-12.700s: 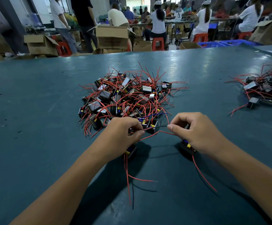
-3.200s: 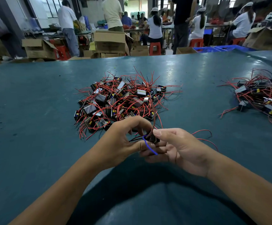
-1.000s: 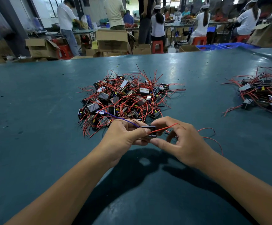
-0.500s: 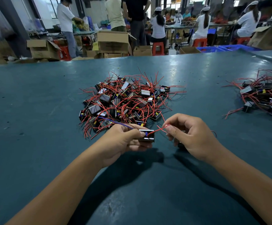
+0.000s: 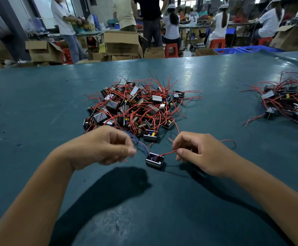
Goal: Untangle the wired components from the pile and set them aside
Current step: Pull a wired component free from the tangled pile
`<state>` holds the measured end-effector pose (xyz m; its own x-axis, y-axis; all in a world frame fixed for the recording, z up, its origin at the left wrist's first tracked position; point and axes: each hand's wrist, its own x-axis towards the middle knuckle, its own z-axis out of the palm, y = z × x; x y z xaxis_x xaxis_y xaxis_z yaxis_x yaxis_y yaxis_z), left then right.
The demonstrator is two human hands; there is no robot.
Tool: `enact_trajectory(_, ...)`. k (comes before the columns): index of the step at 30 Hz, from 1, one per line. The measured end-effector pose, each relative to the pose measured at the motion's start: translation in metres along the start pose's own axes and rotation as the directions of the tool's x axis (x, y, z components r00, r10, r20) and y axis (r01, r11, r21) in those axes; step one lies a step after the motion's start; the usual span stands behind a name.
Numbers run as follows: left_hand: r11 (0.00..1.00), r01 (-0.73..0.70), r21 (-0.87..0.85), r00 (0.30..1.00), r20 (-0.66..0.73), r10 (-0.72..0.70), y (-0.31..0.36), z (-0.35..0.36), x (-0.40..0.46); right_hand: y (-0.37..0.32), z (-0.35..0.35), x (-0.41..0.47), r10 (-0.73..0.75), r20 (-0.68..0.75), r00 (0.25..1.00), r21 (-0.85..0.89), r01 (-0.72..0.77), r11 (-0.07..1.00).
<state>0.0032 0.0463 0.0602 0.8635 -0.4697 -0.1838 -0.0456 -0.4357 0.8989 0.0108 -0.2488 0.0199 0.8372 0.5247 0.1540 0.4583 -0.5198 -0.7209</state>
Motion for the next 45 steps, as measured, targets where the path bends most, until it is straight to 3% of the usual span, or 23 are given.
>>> enact_trajectory(2,0.945,-0.243,-0.219,0.965,-0.154,0.213,0.007,0.014,0.006,0.000,0.000,0.000,-0.006,0.009,1.000,-0.010,0.006,1.000)
enact_trajectory(3,0.926,-0.344,-0.157,0.920,-0.253,0.299,0.009,0.024,0.012,0.000,0.000,0.000,-0.010,0.011,1.000,-0.008,0.010,1.000)
enact_trajectory(4,0.920,-0.389,0.042,0.872,-0.306,0.383,0.008,0.033,0.018,-0.001,0.000,0.001,-0.016,0.009,1.000,-0.010,0.016,1.000)
enact_trajectory(6,0.792,-0.356,0.496,0.837,-0.207,0.506,0.002,0.048,0.027,0.001,0.000,0.001,-0.033,-0.010,0.999,-0.024,0.033,0.999)
enact_trajectory(8,0.705,-0.333,0.625,0.871,-0.081,0.484,-0.006,0.051,0.032,0.003,0.000,0.002,-0.049,-0.040,0.998,-0.039,0.047,0.998)
enact_trajectory(10,0.751,-0.322,0.577,0.904,-0.048,0.425,-0.008,0.054,0.033,0.004,0.000,0.002,-0.057,-0.065,0.996,-0.052,0.054,0.997)
enact_trajectory(14,0.726,-0.321,0.609,0.897,-0.050,0.438,-0.008,0.063,0.036,0.004,0.000,0.001,-0.071,-0.095,0.993,-0.032,0.068,0.997)
enact_trajectory(21,0.690,-0.324,0.647,0.879,-0.065,0.473,-0.007,0.065,0.036,0.006,-0.009,-0.001,-0.139,0.023,0.990,-0.123,0.141,0.982)
enact_trajectory(32,0.695,-0.265,0.669,0.878,-0.131,0.461,-0.011,0.067,0.037,0.005,-0.008,0.000,-0.245,-0.035,0.969,-0.323,0.221,0.920)
enact_trajectory(35,0.627,-0.220,0.748,0.857,-0.159,0.491,-0.010,0.073,0.036,0.000,-0.004,-0.001,-0.265,-0.060,0.962,-0.319,0.234,0.919)
enact_trajectory(41,0.693,-0.217,0.688,0.871,-0.184,0.456,-0.008,0.073,0.038,0.000,-0.002,-0.001,-0.236,-0.131,0.963,-0.317,0.184,0.930)
enact_trajectory(45,0.679,-0.192,0.709,0.886,-0.172,0.430,-0.009,0.074,0.037,-0.001,0.000,-0.001,-0.254,-0.136,0.958,-0.308,0.203,0.929)
